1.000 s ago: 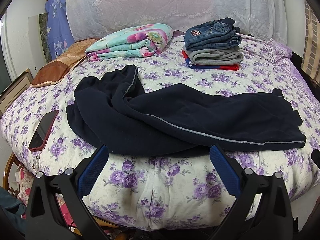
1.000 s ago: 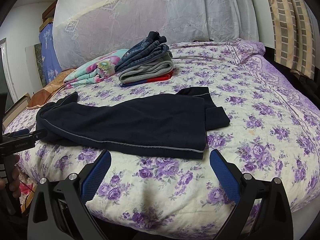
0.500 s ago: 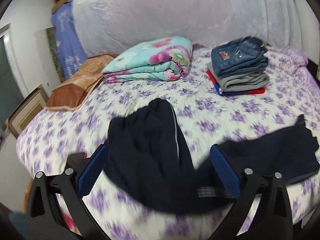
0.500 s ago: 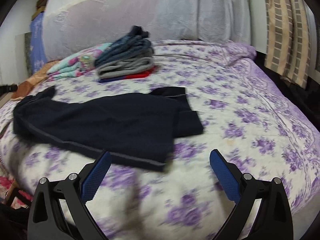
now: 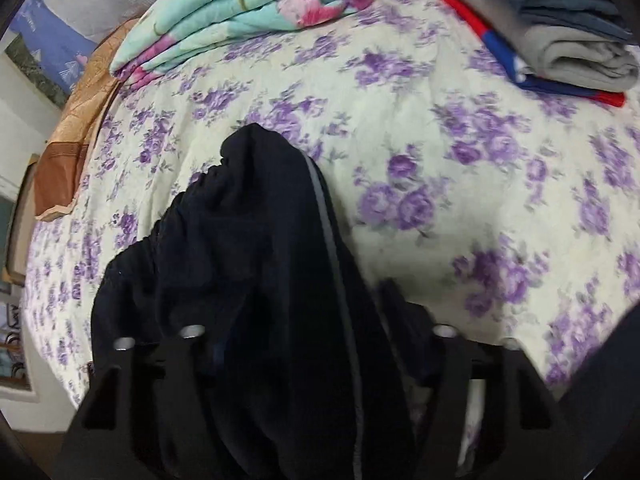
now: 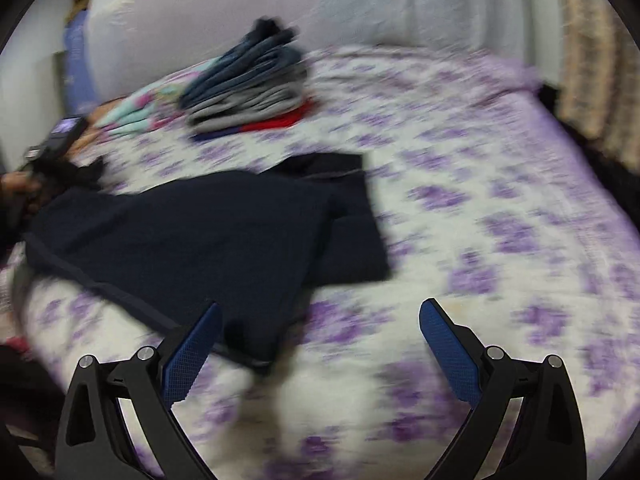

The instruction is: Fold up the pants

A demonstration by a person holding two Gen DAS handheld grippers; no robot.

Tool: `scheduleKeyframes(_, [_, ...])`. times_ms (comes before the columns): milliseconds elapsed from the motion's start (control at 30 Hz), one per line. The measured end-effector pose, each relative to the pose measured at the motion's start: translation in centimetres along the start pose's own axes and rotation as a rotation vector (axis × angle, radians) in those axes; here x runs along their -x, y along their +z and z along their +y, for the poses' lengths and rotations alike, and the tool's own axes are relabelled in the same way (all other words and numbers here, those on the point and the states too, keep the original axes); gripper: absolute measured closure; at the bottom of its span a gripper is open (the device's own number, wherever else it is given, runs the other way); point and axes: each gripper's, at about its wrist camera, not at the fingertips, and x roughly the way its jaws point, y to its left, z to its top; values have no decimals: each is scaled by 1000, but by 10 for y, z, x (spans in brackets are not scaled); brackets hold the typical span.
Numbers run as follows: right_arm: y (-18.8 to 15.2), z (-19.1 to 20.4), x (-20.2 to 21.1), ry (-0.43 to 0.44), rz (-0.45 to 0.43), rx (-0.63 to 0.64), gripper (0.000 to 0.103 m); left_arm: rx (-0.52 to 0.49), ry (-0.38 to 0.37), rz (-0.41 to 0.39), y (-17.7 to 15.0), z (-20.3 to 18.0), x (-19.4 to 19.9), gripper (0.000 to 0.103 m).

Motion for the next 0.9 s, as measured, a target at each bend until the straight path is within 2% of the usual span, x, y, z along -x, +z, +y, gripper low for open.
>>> scheduleKeyframes(67, [3,7,-16,83,47,-2,3,6,-13,-33,-11,1,10,60])
scheduleKeyframes(100, [5,11,-26,104,68,-1,4,7,-20,-40,-13,0,12,69])
scheduleKeyframes(133, [5,15,-35,132,93,-6,16,20,-42,-56,-18,2,16,73])
scheduleKeyframes(200, [9,19,-51,227,149,-39,57,43,-68,-71,-24,6,21,81])
scheduleKeyframes(233, [12,19,-50,239,133,-47,76,70,-104,-87,-30,12,27,82])
scheduleKeyframes(300, [21,11,-41,334,95,-97,87,110,-147,-114,-36,23,38,85])
scheduleKeyframes(367, [28,-2,-27,406,34,-158,88,142,-175,-144,-35,35,48,85])
scheduleKeyframes(433, [40,-16,-3,444,-52,-202,88,164,-197,-167,-37,45,61,85])
scheduleKeyframes(467, [47,-23,12,450,-105,-210,88,171,-207,-181,-37,48,68,85])
scheduleKeyframes(567, [60,-37,42,426,-190,-208,89,209,-249,-229,-33,61,85,86])
scheduleKeyframes(667, [71,-52,58,435,-226,-234,89,271,-304,-281,-31,73,102,86])
scheduleKeyframes(767, [87,-58,67,493,-256,-262,89,319,-345,-318,-29,80,109,86])
scheduleKeyframes(867, [119,-64,59,468,-259,-308,89,335,-363,-311,-16,79,102,86])
scheduleKeyframes(900, [129,-68,57,443,-262,-334,94,341,-362,-309,-11,80,100,86])
